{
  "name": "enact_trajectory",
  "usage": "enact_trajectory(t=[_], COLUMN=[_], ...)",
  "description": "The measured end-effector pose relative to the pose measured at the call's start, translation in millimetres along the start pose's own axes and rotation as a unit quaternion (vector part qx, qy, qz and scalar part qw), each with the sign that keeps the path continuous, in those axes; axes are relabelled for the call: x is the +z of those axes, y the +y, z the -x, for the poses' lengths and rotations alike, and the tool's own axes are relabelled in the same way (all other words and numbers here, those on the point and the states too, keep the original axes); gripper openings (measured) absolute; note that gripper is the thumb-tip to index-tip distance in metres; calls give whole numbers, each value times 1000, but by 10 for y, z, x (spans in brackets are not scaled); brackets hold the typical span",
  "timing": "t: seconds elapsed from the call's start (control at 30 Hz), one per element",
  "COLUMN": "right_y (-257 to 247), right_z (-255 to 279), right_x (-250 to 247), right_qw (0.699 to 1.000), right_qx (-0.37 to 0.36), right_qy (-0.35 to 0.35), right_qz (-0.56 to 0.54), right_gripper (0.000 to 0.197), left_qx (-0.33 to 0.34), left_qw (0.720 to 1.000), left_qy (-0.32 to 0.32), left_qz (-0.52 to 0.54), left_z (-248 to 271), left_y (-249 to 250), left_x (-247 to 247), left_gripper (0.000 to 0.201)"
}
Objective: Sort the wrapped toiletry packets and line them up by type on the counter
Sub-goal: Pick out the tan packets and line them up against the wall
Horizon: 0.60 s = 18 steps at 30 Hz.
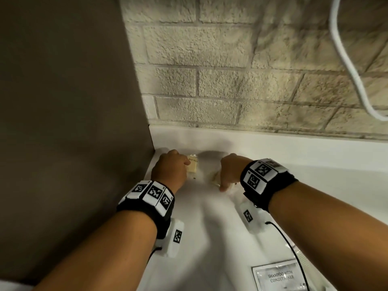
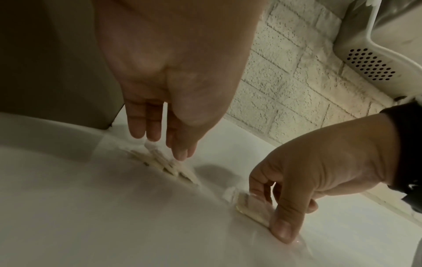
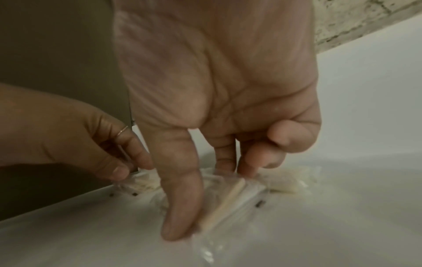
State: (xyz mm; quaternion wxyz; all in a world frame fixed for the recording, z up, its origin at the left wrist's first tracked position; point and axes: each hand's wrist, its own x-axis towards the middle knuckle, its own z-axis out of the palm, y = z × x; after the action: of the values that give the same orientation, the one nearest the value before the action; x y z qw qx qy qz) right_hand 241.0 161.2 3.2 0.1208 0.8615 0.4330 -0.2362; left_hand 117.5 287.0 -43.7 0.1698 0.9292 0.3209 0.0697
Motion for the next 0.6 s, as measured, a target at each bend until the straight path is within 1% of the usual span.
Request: enact_trajectory(t=[0.07,0.17,0.23,0.3,0.33,0.4,0.47,0.5,0.53,0.57,0.6], right_y=[-30,-42,-56,-101,-131,-164,-181,-207,-227,-236,-242], right_z=[-9,-36,-106,-188,-223,-272,-261,-247,-243,-237,-243], right_x=[-27,-107,-162,-165,-155,-122,-77,-54,-46,-35,-31], right_qw=[1000,999,997,980,973,972,964,953,955,970,975], right_qx=[-7,-13,-5,11,18,15,15,15,11,11,19], right_qy=[10,45,38,16,22,62,95,103,98,92,104], right_qz=[2,-9,-74,-198,-228,-227,-246,-285,-280,-226,-195], right_gripper=[46,31,37,40,40,41,35,31,26,22,22], left_qx=[12,22,17,10,6,4,0,-5,-15,-27,-37], left_qw=[1000,999,999,999,999,999,999,999,999,998,998], left_qy=[-14,-37,-44,-45,-47,-50,-48,-47,-46,-47,-49], left_qz=[-1,-13,-4,6,8,4,2,4,8,15,22], left_z=[-11,-26,-27,-30,-34,-44,-49,-54,-62,-68,-74], left_y=[4,-7,-22,-33,-35,-29,-22,-21,-18,-12,-9], left_x=[7,9,10,17,20,19,24,29,31,33,32], left_gripper=[36,40,41,42,42,42,41,40,38,37,38])
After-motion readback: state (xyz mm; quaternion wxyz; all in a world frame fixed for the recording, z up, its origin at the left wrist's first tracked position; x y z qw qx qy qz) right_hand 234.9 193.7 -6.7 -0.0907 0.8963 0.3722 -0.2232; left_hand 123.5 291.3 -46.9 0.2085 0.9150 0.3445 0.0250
